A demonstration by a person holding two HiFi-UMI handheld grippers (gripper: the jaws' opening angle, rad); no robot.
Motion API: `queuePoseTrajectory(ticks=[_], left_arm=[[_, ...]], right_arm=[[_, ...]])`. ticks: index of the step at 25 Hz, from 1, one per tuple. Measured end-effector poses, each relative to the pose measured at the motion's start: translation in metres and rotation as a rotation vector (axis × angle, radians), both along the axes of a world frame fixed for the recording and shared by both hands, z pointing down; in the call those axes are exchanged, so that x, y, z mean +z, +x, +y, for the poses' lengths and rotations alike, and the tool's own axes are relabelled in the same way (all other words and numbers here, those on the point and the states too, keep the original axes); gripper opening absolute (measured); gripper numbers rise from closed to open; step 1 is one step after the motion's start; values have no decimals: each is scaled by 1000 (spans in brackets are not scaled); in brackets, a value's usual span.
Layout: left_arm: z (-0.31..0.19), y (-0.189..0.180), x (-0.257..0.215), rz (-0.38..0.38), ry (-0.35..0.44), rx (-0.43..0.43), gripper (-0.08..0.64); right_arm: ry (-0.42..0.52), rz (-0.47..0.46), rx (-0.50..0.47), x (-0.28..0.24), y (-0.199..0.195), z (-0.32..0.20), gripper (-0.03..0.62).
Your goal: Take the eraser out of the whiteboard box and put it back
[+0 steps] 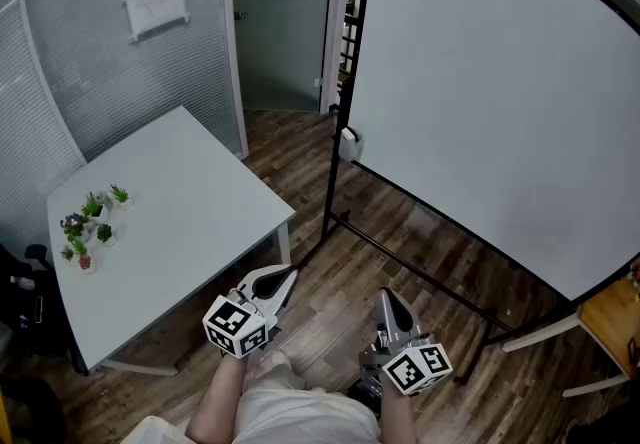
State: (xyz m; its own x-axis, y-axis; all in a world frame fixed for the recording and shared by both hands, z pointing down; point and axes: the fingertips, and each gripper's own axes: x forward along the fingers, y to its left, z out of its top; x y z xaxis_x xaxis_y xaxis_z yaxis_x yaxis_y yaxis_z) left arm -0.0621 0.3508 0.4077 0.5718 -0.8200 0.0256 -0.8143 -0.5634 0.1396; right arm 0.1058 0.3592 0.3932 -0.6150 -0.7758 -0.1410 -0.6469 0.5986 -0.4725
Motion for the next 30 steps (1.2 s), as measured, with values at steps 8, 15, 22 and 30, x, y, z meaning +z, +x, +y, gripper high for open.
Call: queuePoseTrajectory(ticks=[8,15,22,30], left_arm=[[2,-8,-4,-16,19,-30,5],[5,-15,-3,-21,16,-38,5],[5,-15,-4,-19,17,-38,5],[-3,-26,-5,-47,36,-142,3]], right_arm=[[10,25,-5,-1,-6,1,11],[15,35,-14,-1,-13,1,11],[21,59,-13,-1,-15,1,11],[71,275,49,8,-12,-1,11]])
